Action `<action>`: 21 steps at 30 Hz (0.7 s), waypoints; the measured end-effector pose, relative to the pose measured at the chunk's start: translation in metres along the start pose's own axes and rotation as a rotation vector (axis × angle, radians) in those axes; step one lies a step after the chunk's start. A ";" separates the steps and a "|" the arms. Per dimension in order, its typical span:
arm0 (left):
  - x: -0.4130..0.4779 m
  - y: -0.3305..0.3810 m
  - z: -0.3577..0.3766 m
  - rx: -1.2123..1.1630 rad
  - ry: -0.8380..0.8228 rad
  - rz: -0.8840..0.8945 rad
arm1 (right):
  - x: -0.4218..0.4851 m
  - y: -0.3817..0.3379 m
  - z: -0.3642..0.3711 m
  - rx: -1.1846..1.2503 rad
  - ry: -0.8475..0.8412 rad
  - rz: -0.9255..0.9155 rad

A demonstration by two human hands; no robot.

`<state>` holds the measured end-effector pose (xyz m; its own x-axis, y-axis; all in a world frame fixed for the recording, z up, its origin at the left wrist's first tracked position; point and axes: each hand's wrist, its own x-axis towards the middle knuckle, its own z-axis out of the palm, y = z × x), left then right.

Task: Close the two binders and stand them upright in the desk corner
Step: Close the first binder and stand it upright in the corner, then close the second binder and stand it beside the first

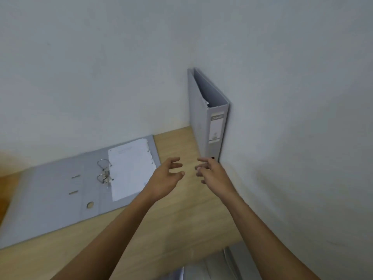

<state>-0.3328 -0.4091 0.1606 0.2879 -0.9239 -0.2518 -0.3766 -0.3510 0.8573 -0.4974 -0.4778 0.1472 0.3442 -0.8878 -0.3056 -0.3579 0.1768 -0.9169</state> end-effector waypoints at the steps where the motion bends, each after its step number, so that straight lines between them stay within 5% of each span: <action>1: -0.013 -0.010 -0.005 -0.007 0.011 -0.028 | -0.005 0.003 0.009 -0.010 -0.023 0.003; 21: -0.136 -0.205 -0.192 -0.255 0.274 -0.328 | -0.032 -0.016 0.255 -0.177 -0.486 0.110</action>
<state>-0.1255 -0.1828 0.1056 0.5889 -0.6850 -0.4289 -0.0094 -0.5364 0.8439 -0.2811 -0.3438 0.1055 0.6441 -0.5614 -0.5195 -0.5409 0.1460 -0.8283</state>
